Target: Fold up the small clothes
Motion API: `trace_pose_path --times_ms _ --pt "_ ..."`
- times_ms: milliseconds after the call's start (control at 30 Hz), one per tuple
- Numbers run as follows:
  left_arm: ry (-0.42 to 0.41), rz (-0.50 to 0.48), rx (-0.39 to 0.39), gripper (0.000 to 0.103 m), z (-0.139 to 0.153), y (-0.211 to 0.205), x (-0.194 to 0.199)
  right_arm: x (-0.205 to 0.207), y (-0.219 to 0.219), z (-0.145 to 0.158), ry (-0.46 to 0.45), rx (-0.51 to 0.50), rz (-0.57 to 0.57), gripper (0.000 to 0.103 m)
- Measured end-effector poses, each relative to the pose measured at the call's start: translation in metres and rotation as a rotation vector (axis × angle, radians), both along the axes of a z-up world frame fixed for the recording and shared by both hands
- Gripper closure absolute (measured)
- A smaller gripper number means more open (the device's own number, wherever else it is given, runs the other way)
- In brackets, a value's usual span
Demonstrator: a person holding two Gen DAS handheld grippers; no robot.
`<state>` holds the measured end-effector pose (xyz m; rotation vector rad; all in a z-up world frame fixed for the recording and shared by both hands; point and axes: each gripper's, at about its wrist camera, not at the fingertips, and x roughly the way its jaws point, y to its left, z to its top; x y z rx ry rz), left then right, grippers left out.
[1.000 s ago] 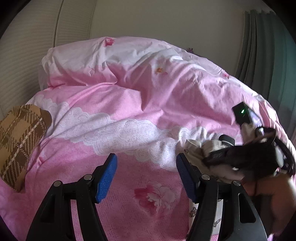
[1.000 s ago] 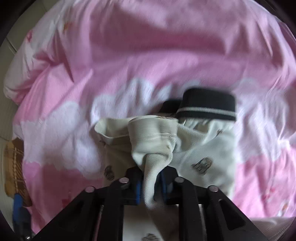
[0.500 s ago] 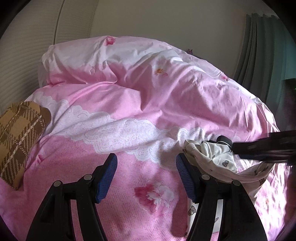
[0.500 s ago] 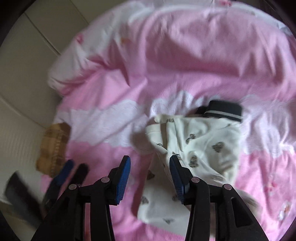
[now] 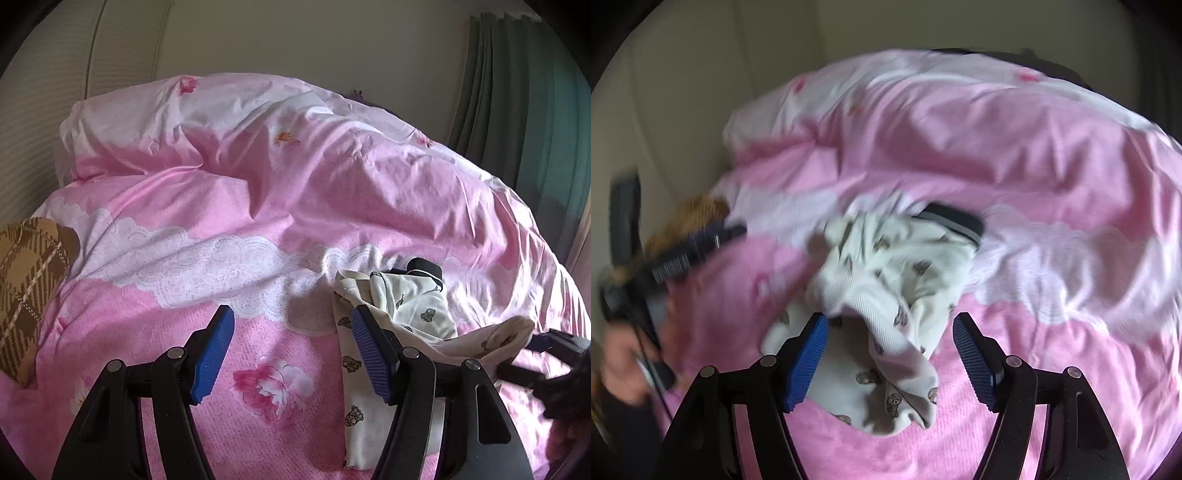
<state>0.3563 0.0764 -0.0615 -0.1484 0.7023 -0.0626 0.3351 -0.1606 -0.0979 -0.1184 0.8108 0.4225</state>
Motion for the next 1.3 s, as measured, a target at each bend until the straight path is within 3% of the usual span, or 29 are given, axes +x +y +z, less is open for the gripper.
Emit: trace_pose_path --times_ms 33,100,200,333,467,633,800,967,1067,1167,1300 --pt "0.001 0.003 0.004 0.038 0.001 0.000 0.000 0.002 0.004 -0.006 0.008 0.000 0.016 0.042" --pt "0.003 0.007 0.007 0.038 0.001 0.002 -0.001 0.005 0.013 -0.015 0.058 0.019 0.055 0.089" --pt "-0.002 0.012 0.012 0.037 0.005 0.006 -0.003 -0.005 0.028 -0.025 0.080 0.026 0.125 0.089" --pt "0.002 0.004 0.015 0.036 0.005 0.006 -0.004 -0.016 0.046 -0.058 0.140 -0.052 0.166 0.088" --pt "0.009 -0.027 0.027 0.036 0.006 -0.001 -0.004 -0.016 0.042 -0.080 0.192 0.012 0.137 0.084" --pt "0.008 -0.072 -0.004 0.035 0.006 -0.010 -0.004 -0.022 0.030 -0.071 0.166 0.129 0.130 0.073" --pt "0.023 -0.143 -0.057 0.035 -0.001 -0.024 0.004 -0.047 0.015 -0.051 0.104 0.164 0.143 0.060" --pt "0.076 -0.255 -0.048 0.035 -0.012 -0.057 0.033 -0.063 -0.013 -0.041 0.019 0.154 -0.009 0.057" --pt "0.108 -0.291 0.010 0.036 -0.017 -0.071 0.052 -0.065 -0.020 -0.050 0.020 0.144 -0.087 0.057" --pt "0.163 -0.353 0.006 0.038 -0.025 -0.077 0.073 -0.070 -0.025 -0.059 0.019 0.135 -0.123 0.057" --pt "0.259 -0.425 0.076 0.050 -0.050 -0.090 0.092 -0.074 -0.033 -0.068 0.018 0.131 -0.173 0.057"
